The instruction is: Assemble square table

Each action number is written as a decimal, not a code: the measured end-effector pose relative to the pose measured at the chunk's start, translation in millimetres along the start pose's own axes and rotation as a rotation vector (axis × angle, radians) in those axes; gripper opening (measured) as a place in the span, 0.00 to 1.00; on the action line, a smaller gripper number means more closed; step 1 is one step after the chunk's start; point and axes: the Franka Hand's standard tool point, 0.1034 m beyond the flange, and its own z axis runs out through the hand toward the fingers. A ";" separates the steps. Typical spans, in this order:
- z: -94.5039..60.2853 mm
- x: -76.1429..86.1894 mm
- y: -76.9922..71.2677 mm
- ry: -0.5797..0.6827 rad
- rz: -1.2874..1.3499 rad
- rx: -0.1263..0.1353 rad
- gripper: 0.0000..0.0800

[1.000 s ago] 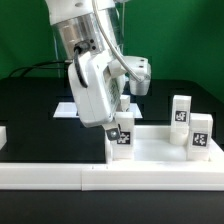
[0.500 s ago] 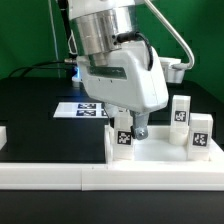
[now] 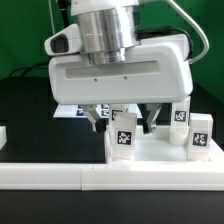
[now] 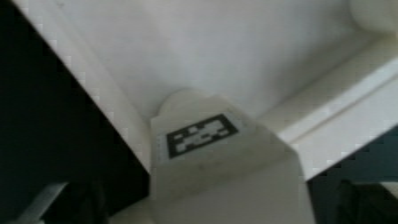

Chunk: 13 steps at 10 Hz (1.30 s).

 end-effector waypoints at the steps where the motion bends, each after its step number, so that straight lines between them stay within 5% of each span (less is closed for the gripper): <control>1: -0.9 3.3 3.0 0.027 -0.040 -0.003 0.81; 4: 0.4 2.6 3.7 0.024 0.043 -0.003 0.67; 5: 0.6 2.7 4.1 0.024 0.134 -0.003 0.44; 6: 0.5 2.9 5.0 0.025 0.202 -0.003 0.37; 9: 0.2 5.7 9.9 0.028 0.421 -0.003 0.37; 13: 1.3 0.9 10.9 0.006 1.073 -0.010 0.37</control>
Offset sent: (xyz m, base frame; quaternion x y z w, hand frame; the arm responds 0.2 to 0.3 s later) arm 0.0000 0.0000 0.0000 0.0000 0.0000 0.0000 1.0000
